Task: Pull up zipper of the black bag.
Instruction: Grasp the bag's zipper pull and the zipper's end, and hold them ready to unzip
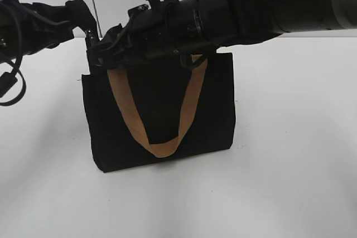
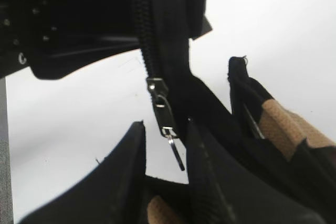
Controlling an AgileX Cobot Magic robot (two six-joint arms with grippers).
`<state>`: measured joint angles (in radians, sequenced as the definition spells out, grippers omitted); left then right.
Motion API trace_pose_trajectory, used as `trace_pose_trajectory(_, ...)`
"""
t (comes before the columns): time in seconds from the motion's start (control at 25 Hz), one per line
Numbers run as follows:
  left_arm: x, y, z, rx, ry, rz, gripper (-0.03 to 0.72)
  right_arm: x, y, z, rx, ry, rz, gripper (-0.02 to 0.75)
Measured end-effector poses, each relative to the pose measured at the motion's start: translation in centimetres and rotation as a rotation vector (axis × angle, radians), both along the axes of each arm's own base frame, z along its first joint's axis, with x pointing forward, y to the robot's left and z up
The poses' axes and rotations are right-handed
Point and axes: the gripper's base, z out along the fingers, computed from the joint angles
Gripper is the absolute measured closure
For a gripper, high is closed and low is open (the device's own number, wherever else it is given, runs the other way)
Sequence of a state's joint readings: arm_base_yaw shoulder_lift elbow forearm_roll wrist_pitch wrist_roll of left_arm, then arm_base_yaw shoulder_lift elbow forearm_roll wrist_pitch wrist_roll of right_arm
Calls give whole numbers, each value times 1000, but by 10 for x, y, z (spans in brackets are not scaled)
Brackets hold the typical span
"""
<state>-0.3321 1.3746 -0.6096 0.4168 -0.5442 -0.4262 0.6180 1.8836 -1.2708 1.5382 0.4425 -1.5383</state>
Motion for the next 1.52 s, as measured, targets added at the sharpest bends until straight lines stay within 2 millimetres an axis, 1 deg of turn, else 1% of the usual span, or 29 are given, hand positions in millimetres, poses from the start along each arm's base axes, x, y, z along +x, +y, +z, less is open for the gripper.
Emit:
trace_pose_trajectory(0.12, 0, 0, 0, 0, -2, -1, 667, 1, -1, 0, -5, -4, -13, 564)
trace_pose_trajectory(0.2, 0, 0, 0, -1, -3, -2, 667, 1, -1, 0, -7, -5, -14, 637)
trace_pose_trajectory(0.24, 0, 0, 0, -1, -3, -2, 667, 1, -1, 0, -7, -6, -14, 689)
trace_pose_trajectory(0.28, 0, 0, 0, -1, -3, -2, 667, 1, -1, 0, -7, -6, -14, 722)
trace_pose_trajectory(0.32, 0, 0, 0, -1, -3, -2, 667, 1, -1, 0, -8, -6, -14, 738)
trace_pose_trajectory(0.52, 0, 1, -1, 13, 16, 7, 667, 1, -1, 0, -8, -6, -9, 738)
trace_pose_trajectory(0.8, -2, 10, -21, 142, 201, 81, 667, -4, -4, 14, -30, -38, 14, 738)
trace_pose_trajectory(1.12, -5, 16, -31, 216, 307, 123, 667, -7, -5, 11, -55, 9, 27, 738)
trace_pose_trajectory(1.24, -5, 21, -35, 246, 354, 151, 667, -7, -5, 11, -56, 11, 27, 738)
trace_pose_trajectory(1.4, -6, 25, -38, 270, 391, 173, 667, -3, -10, 11, -51, 21, 8, 738)
trace_pose_trajectory(1.52, -6, 27, -39, 281, 408, 183, 667, 6, -20, 11, -47, 31, -24, 738)
